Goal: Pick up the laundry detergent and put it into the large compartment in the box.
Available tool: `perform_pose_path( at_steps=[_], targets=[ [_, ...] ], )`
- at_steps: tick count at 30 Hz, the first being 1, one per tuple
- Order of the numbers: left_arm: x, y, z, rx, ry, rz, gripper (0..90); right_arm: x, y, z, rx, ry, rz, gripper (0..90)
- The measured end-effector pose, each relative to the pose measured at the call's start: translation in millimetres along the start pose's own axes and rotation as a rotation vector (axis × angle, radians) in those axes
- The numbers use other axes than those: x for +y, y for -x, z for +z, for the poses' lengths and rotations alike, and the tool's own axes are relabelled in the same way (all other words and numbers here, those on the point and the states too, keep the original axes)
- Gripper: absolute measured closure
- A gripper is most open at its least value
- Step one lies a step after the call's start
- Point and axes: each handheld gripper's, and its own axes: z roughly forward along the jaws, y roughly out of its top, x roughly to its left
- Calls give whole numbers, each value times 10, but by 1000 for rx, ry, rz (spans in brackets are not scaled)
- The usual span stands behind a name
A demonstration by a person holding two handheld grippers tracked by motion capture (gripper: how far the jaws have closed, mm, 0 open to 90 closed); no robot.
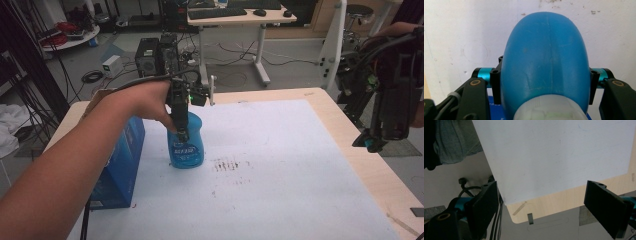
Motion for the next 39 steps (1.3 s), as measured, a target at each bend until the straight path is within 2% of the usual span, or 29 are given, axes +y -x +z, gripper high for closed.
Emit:
perform_pose_path(
  at_steps=[3,4,7,11,15,23,27,31,32,33,34,39],
  targets=[
    [-12,9,-22,-8,1,-5,385,-3,-8,0,-1,1,6,117],
    [-29,20,-63,-18,10,-18,385,-5,-10,-1,-2,3,7,117],
    [-56,52,-157,-23,23,-24,385,-7,-16,4,-1,5,1,117],
    [-97,107,-320,-14,14,-40,384,2,-25,-4,-3,8,-3,117],
    [-173,156,-510,-9,31,-69,384,20,-42,-15,-6,16,-11,117],
    [-345,237,-915,13,15,-154,384,53,-82,-46,-14,25,-25,117],
    [-449,273,-1155,26,24,-195,383,61,-91,-53,-16,28,-34,117],
    [-580,303,-1388,38,23,-256,383,67,-102,-56,-16,32,-34,117],
    [-612,307,-1434,38,21,-273,383,69,-102,-58,-19,32,-36,117],
    [-612,307,-1434,38,21,-273,383,69,-102,-58,-19,32,-36,117],
    [-670,310,-1515,41,27,-300,383,73,-104,-59,-18,33,-35,117],
    [-863,317,-1688,59,32,-354,383,121,-94,-46,-12,35,-49,117]
  ],
)
